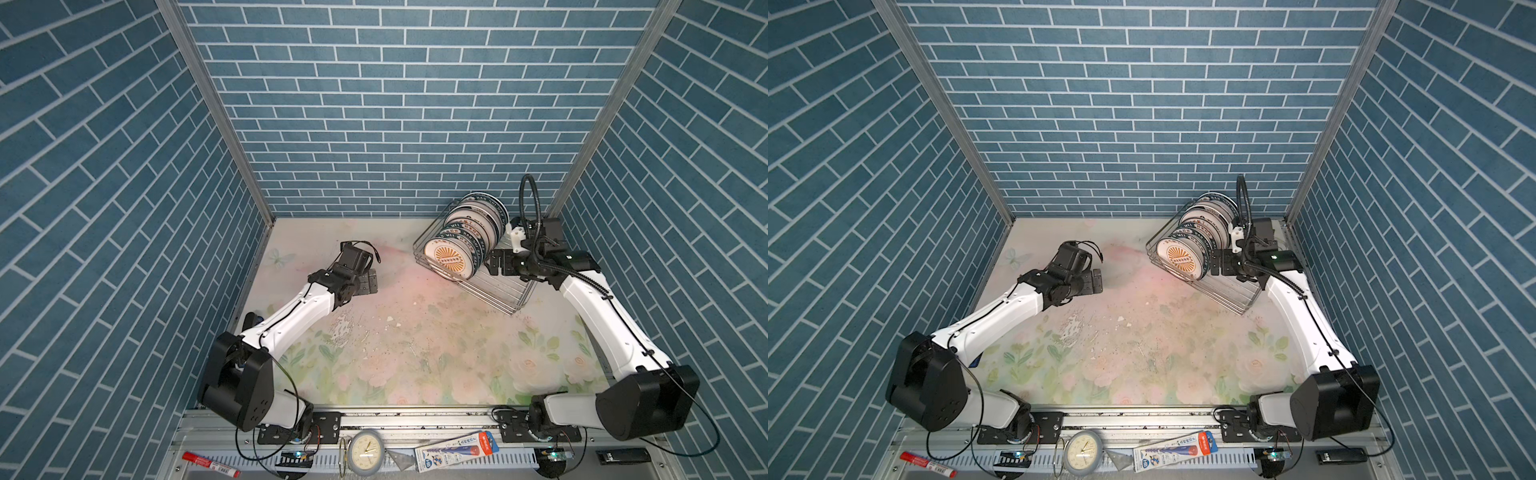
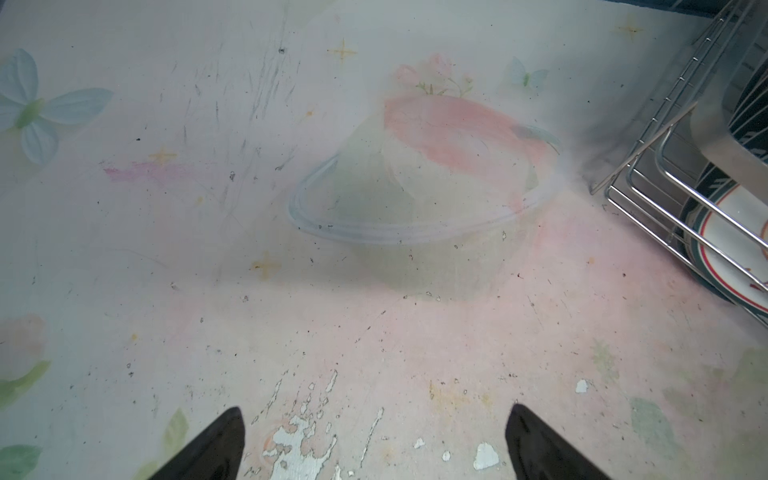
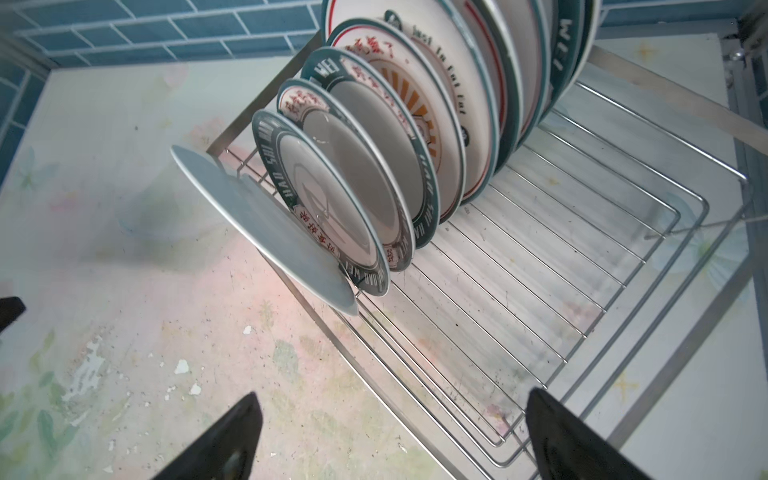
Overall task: Unload the plates from the dish rack
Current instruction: 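Move the right gripper over the outermost plate while the left draws back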
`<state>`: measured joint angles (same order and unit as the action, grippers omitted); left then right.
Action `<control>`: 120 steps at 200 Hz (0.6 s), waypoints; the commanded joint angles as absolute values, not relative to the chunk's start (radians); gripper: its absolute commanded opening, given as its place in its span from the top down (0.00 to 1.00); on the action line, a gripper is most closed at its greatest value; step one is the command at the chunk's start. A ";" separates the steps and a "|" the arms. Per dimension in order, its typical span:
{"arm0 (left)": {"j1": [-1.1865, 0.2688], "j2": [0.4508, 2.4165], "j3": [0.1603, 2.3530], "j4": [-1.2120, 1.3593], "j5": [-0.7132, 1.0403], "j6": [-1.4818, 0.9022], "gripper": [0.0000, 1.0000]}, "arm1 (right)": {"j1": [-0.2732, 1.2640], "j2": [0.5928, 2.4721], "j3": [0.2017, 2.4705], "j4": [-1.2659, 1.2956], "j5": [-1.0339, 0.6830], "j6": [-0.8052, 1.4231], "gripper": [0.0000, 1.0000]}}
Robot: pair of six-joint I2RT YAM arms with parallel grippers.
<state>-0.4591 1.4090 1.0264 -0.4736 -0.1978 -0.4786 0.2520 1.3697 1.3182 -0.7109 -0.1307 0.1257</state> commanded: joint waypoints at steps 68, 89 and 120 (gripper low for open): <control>-0.457 1.335 0.986 -0.489 -0.193 -0.436 0.01 | 0.419 1.496 1.441 -0.709 -0.001 -0.149 0.09; -0.457 1.336 0.987 -0.504 -0.212 -0.447 0.01 | 0.429 1.521 1.452 -0.678 0.009 -0.168 0.13; -0.457 1.330 0.965 -0.479 -0.231 -0.454 0.01 | 0.435 1.576 1.492 -0.662 0.000 -0.182 0.22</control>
